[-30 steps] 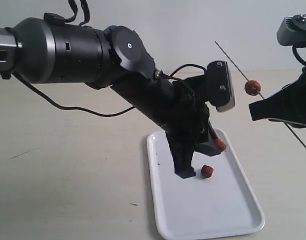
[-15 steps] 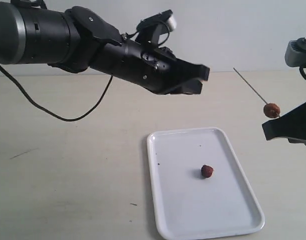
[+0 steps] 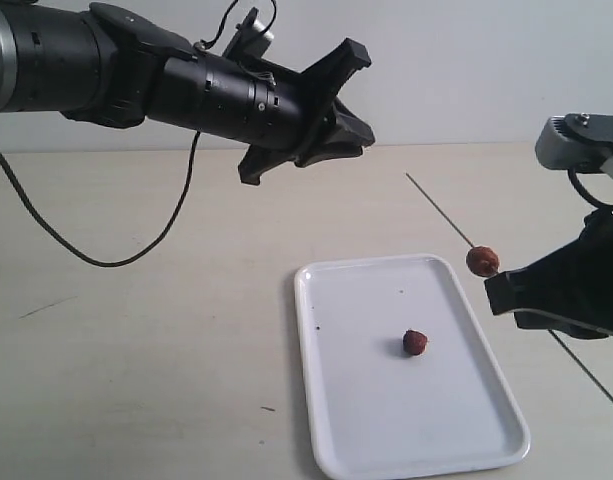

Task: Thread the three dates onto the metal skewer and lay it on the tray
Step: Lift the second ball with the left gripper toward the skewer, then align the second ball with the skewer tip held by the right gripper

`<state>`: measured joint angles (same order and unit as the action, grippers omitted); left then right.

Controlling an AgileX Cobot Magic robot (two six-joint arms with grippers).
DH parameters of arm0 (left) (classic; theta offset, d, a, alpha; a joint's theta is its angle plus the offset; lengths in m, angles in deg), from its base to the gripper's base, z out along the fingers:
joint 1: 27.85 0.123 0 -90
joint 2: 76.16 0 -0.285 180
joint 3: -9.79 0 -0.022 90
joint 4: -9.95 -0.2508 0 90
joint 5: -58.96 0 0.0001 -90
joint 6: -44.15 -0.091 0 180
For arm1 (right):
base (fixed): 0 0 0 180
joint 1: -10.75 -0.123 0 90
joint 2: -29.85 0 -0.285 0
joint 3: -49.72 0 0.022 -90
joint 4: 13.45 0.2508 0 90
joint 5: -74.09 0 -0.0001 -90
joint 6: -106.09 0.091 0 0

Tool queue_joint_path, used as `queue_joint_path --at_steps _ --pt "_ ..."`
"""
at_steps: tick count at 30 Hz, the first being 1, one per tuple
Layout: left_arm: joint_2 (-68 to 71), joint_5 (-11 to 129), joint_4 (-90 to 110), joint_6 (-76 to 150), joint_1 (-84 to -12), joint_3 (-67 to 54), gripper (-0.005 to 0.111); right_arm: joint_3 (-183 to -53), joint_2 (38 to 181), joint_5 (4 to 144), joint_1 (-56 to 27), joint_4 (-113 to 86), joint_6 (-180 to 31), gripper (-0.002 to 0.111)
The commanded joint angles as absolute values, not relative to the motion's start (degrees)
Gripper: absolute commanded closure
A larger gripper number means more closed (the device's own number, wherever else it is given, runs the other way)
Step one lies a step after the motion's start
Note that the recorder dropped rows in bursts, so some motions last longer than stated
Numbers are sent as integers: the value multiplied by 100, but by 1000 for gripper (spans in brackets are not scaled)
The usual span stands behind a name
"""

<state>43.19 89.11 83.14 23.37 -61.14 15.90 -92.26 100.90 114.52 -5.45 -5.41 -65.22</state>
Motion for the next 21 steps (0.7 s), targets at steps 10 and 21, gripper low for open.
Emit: queue_joint_path --at_steps 10,21 --pt "4240 9200 9002 2330 -6098 1586 92 -8826 10092 10924 -526 215 -7144 108" --pt "4240 9017 8969 2282 -6098 1586 92 -8826 9575 10783 -526 215 -7144 108"
